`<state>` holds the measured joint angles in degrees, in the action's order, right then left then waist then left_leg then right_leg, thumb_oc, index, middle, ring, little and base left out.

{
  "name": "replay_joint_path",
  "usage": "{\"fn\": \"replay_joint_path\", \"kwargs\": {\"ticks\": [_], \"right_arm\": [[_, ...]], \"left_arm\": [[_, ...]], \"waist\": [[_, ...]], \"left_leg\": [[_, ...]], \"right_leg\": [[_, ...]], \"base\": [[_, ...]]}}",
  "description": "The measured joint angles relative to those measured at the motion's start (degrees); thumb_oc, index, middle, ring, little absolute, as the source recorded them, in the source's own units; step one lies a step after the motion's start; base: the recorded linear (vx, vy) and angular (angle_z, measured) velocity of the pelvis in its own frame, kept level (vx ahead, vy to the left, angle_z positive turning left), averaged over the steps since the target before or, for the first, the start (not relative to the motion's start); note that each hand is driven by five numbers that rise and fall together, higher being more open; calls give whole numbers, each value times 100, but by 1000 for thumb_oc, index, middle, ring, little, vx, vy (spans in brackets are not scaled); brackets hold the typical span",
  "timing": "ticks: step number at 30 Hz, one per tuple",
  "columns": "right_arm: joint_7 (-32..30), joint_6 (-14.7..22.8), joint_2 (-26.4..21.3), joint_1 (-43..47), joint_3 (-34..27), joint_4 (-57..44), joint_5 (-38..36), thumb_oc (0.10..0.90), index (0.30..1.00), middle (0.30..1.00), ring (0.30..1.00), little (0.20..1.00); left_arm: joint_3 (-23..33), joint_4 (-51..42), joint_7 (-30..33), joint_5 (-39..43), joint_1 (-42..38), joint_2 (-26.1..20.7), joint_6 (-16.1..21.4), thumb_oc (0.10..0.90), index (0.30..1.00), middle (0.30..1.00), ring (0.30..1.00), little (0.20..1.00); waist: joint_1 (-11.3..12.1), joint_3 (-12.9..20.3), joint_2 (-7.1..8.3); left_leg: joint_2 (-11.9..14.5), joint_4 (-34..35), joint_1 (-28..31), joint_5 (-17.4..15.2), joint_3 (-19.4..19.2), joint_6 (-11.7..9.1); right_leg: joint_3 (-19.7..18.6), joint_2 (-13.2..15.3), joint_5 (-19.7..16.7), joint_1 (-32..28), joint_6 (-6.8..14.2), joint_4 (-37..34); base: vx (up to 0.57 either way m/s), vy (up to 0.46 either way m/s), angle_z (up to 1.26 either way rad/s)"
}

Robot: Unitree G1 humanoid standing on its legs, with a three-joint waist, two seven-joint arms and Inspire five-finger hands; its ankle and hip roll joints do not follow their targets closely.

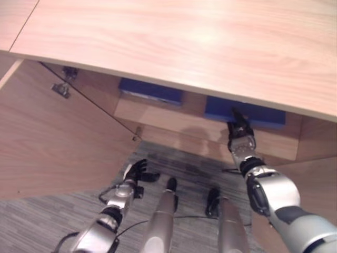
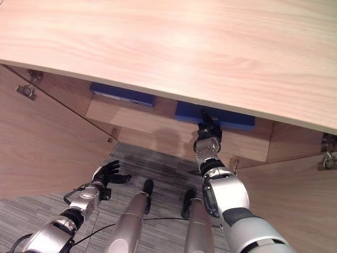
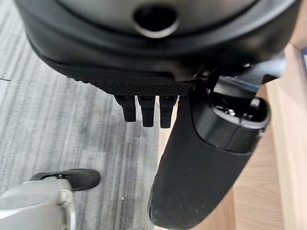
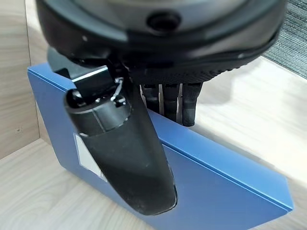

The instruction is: Put the empty folder in the office cabinet

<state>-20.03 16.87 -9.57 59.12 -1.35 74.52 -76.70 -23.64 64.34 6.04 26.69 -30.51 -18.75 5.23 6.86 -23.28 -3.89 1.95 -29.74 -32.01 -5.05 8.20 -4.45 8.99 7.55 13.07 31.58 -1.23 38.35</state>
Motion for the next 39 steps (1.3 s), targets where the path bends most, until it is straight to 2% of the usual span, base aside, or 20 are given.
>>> {"fn": "replay_joint_path", "kwargs": {"ticks": [3, 5, 6, 8, 9, 10, 13, 16, 22, 26, 27, 29, 30, 31, 32, 33, 34, 35, 36, 39], "right_arm": [[-206, -160, -110, 368, -78, 251, -44, 800, 900, 900, 900, 900], [-487, -306, -426, 824, -170, 290, -66, 800, 900, 900, 900, 900], [-799, -390, -688, 1110, -261, 384, -199, 800, 900, 900, 900, 900], [-987, -407, -842, 1210, -344, 535, -232, 800, 900, 900, 900, 900], [-1028, -443, -1048, 1212, -403, 656, -227, 800, 900, 900, 900, 900], [-1032, -445, -1124, 1210, -393, 739, -224, 800, 900, 900, 900, 900], [-1026, -480, -1507, 1222, -445, 1080, -223, 800, 900, 900, 900, 900], [-1000, -503, -1557, 1224, -439, 1158, -202, 800, 900, 900, 900, 900], [-997, -601, -1514, 1224, -409, 1187, -94, 800, 900, 900, 900, 900], [-1041, -410, -1152, 1219, -151, 1143, 34, 800, 900, 900, 900, 900], [-1078, -416, -949, 1207, -81, 1101, 25, 800, 900, 900, 900, 900], [-1149, -192, -633, 1105, 68, 897, 120, 800, 900, 900, 900, 900], [-1151, -258, -479, 1070, 177, 822, 271, 800, 900, 900, 900, 900], [-1198, -668, -590, 735, 323, 286, 578, 800, 900, 900, 900, 900], [-1041, -1279, -794, -147, 217, -1075, 86, 800, 900, 900, 900, 900], [-625, -1069, -616, -514, 162, -940, 81, 800, 900, 900, 900, 900], [-864, -378, -169, -465, 307, -583, 339, 800, 900, 900, 900, 900], [-895, -162, 163, -314, 141, -305, 384, 800, 900, 900, 900, 900], [-991, 65, 529, -250, 233, -271, 365, 800, 900, 900, 900, 900], [-1060, 56, 742, -296, 419, -316, 455, 800, 900, 900, 900, 900]], "left_arm": [[18, 109, 80, 11, -211, -6, -34, 800, 900, 900, 900, 900], [35, -46, 80, 11, -140, -28, -9, 800, 900, 900, 900, 900], [59, -744, 76, 10, 326, -118, 157, 800, 900, 900, 900, 900], [25, -1130, 12, 2, 818, -166, 246, 800, 900, 900, 900, 900], [23, -1438, -148, -19, 1337, -249, 235, 800, 900, 900, 900, 900], [7, -1510, -192, -25, 1462, -277, 232, 800, 900, 900, 900, 900], [12, -1243, -310, -121, 1888, -366, 65, 800, 900, 900, 900, 900], [15, -1127, -337, -221, 2108, -481, -19, 800, 900, 900, 900, 900], [17, -1108, -388, -222, 1747, -464, 10, 800, 900, 900, 900, 900], [51, -945, -250, -217, 1388, -341, 26, 800, 900, 900, 900, 900], [44, -895, -223, -212, 1200, -266, 46, 800, 900, 900, 900, 900], [36, -795, -132, -206, 1061, -153, 65, 800, 900, 900, 900, 900], [26, -682, -93, -159, 850, -95, 18, 800, 900, 900, 900, 900], [361, -273, -170, 18, 202, -19, -473, 800, 900, 900, 900, 900], [1036, -652, -215, 53, 345, 4, -243, 800, 900, 900, 900, 900], [1033, -1007, -33, 235, 477, -26, 206, 800, 900, 900, 900, 900], [889, -1088, 30, 229, 456, -133, 306, 800, 900, 900, 900, 900], [704, -915, 36, 220, 430, -214, 232, 800, 900, 900, 900, 900], [334, -386, 172, 205, 68, -6, 60, 800, 900, 900, 900, 900], [225, 83, 346, 225, -241, 614, -35, 800, 900, 900, 900, 900]], "waist": [[-10, 1, 1], [94, 15, -24], [131, 20, -26], [216, 28, -37], [343, 30, -54], [343, 31, -55], [600, 7, -148], [614, 13, -191], [587, 16, -194], [448, 26, -201], [416, 27, -203], [329, 29, -202], [286, 31, -206], [190, 48, -77], [177, 147, 4], [287, 172, 148], [307, 178, 149], [181, 192, 142], [34, 251, 36], [-53, 266, 14]], "left_leg": [[3, -23, -31, -5, -2, 1], [0, -23, -67, 15, -7, -19], [-1, -10, -83, 35, -9, -60], [-5, 12, -66, 42, -12, -61], [-9, 55, -68, 48, -12, -65], [-11, 73, -62, 52, -9, -65], [-17, 161, 23, 80, 24, -48], [-30, 264, 127, 109, 28, 1], [-23, 428, 309, 180, 22, 14], [-8, 453, 315, 180, 5, 17], [-7, 438, 318, 184, -3, 12], [1, 402, 322, 192, -14, -12], [1, 400, 338, 182, -21, 1], [39, 334, 271, 218, 19, -158], [57, 325, 183, 126, -21, -119], [33, 309, 249, 86, -6, -123], [168, 306, 327, -9, -181, -92], [222, 295, 355, -39, -296, -75], [206, 339, 352, -37, -272, -73], [215, 300, 428, -6, -263, -112]], "right_leg": [[-4, -5, 0, 30, 0, 9], [4, -2, -8, 63, 9, 33], [-4, 4, -23, 96, 11, 13], [-4, 8, -26, 83, 15, -11], [2, 15, -27, 87, 12, -30], [2, 17, -27, 87, 12, -42], [44, 23, -39, -17, -3, -117], [56, 38, -69, -116, 5, -203], [65, 28, -141, -294, 14, -367], [57, 13, -169, -306, 30, -414], [51, 11, -175, -305, 31, -431], [38, -1, -181, -314, 32, -435], [33, -1, -174, -333, 37, -439], [0, -24, -177, -277, 43, -327], [7, -30, -12, -238, 121, -272], [25, -9, 59, -274, 107, -264], [32, -13, 67, -307, 141, -306], [15, -19, -48, -296, 148, -371], [5, -33, -61, -316, 148, -404], [12, -32, -80, -383, 108, -390]], "base": [[0, 0, 0], [0, 0, 0], [0, 0, 0], [40, -14, 0], [50, -15, 1], [54, -15, 3], [33, 0, 7], [21, 3, 4], [0, 0, 0], [3, 1, -1], [11, 34, -5], [32, 27, -4], [0, 0, 0], [18, 29, 21], [14, -9, 19], [23, 1, -19], [4, 11, -62], [6, 24, -56], [2, 11, -18], [7, 3, -1]]}}
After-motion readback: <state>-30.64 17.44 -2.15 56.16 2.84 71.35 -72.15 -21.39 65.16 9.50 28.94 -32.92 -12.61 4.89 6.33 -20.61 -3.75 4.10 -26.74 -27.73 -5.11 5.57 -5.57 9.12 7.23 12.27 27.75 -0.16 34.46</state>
